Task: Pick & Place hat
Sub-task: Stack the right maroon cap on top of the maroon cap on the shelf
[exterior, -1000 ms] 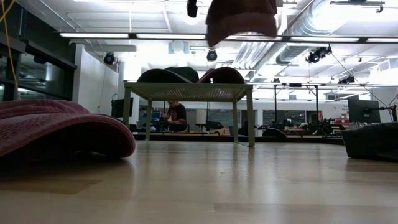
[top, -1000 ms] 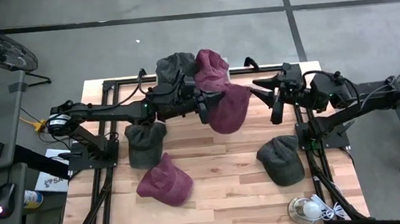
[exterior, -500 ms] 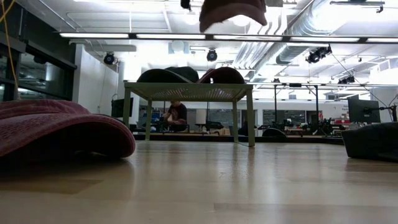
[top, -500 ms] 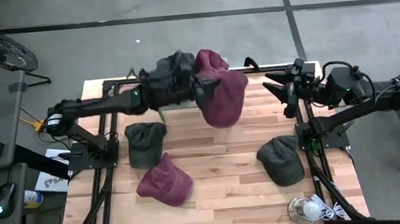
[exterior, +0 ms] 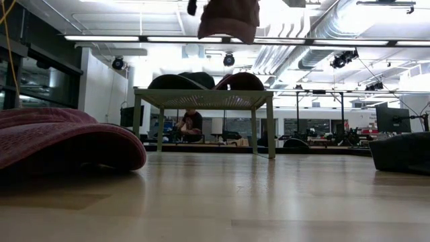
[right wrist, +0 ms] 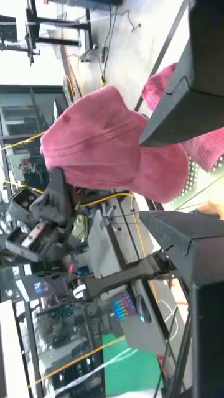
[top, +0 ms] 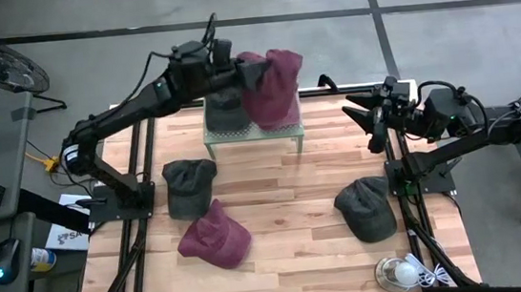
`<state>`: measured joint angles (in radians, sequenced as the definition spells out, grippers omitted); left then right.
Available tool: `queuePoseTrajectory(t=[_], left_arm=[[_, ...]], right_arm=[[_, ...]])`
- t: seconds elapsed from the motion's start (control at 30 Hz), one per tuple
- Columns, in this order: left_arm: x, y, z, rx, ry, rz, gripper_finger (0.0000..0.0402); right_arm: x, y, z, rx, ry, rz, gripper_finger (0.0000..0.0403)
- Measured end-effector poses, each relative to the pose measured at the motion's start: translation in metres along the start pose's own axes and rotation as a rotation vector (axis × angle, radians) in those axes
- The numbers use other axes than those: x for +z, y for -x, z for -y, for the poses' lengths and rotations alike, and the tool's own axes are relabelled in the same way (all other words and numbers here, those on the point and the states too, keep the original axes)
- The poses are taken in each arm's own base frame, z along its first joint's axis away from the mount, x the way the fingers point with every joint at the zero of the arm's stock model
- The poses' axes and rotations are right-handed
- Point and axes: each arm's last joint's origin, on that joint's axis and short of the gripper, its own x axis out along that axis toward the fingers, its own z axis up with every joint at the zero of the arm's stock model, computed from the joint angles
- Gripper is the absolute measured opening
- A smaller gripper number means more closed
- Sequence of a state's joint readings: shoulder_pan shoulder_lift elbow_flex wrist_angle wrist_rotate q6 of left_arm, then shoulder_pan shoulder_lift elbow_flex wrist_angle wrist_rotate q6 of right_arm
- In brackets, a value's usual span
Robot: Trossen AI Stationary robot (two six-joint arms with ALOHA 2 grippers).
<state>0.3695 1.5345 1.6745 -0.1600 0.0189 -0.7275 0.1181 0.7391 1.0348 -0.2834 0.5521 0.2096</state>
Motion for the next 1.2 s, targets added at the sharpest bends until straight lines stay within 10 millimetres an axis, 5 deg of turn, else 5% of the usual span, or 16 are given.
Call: queuePoseTrajectory(t=[0.37,1.2], left_arm=[[-0.014,-0.032,-0.022,0.042,0.116,-0.003,0.0000],[-0.026,-0.046,-0.040,0.236,0.269,0.072,0.0000]], right_arm=[[-0.002,0.000,0.001,-0.030,-0.007,-0.017,0.0170],[-0.006,0.000,0.002,-0.042,-0.038,-0.053,0.0170]])
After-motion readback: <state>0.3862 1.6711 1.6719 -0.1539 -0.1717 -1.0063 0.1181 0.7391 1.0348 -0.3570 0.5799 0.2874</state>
